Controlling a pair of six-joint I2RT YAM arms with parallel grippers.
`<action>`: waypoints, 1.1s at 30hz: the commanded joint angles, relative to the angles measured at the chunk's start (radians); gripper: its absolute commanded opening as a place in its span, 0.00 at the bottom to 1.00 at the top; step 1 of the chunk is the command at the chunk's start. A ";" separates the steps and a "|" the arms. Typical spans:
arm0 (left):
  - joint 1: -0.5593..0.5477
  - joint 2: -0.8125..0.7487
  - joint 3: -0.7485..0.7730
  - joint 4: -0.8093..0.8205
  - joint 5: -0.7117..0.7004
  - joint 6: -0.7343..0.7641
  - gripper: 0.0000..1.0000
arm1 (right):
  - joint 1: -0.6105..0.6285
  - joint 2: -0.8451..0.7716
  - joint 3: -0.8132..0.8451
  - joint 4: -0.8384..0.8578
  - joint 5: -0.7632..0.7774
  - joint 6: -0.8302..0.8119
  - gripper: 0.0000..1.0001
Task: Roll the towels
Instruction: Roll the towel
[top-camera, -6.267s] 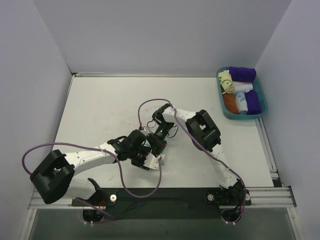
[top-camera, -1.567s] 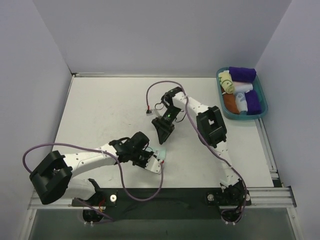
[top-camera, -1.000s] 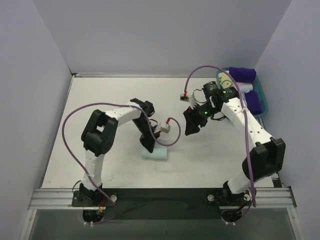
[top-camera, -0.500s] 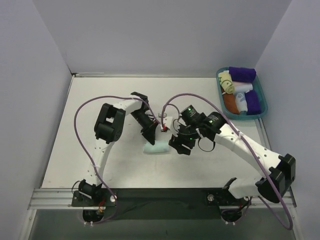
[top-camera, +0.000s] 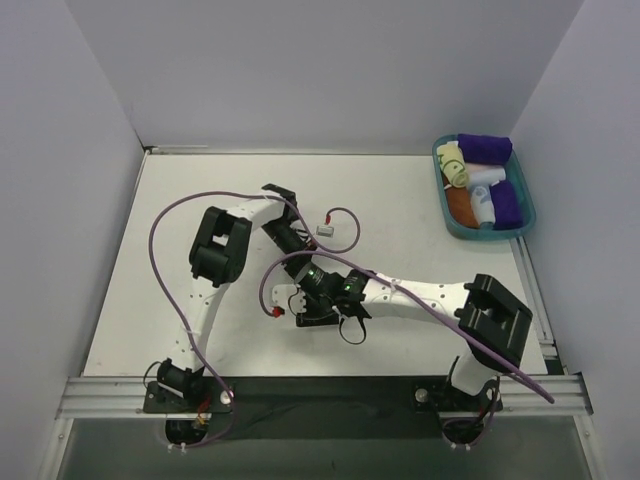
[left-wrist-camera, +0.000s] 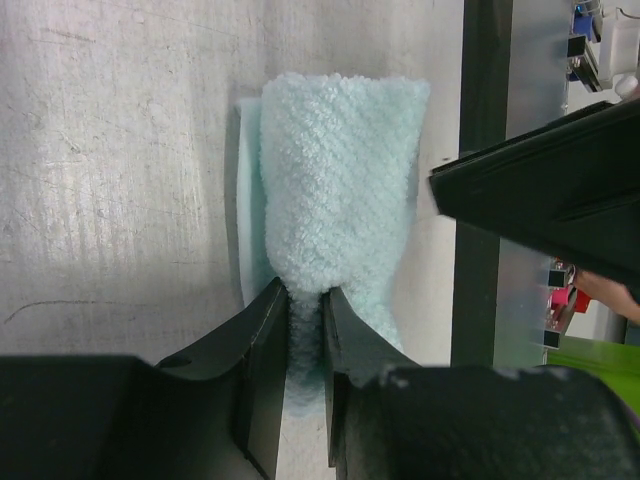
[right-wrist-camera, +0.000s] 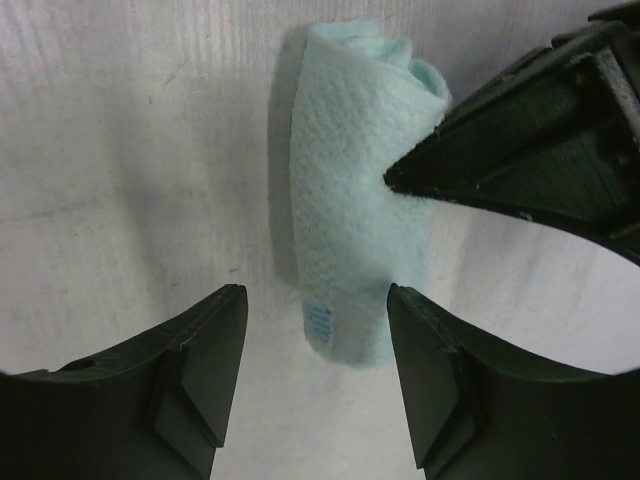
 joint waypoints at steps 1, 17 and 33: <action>-0.005 0.053 0.008 -0.078 -0.102 0.076 0.15 | 0.001 0.039 -0.035 0.160 0.086 -0.098 0.58; 0.053 0.003 -0.050 -0.084 -0.022 0.059 0.43 | -0.152 0.171 0.058 -0.079 -0.225 -0.060 0.12; 0.362 -0.259 -0.493 0.233 0.182 -0.314 0.67 | -0.235 0.248 0.185 -0.299 -0.458 0.114 0.01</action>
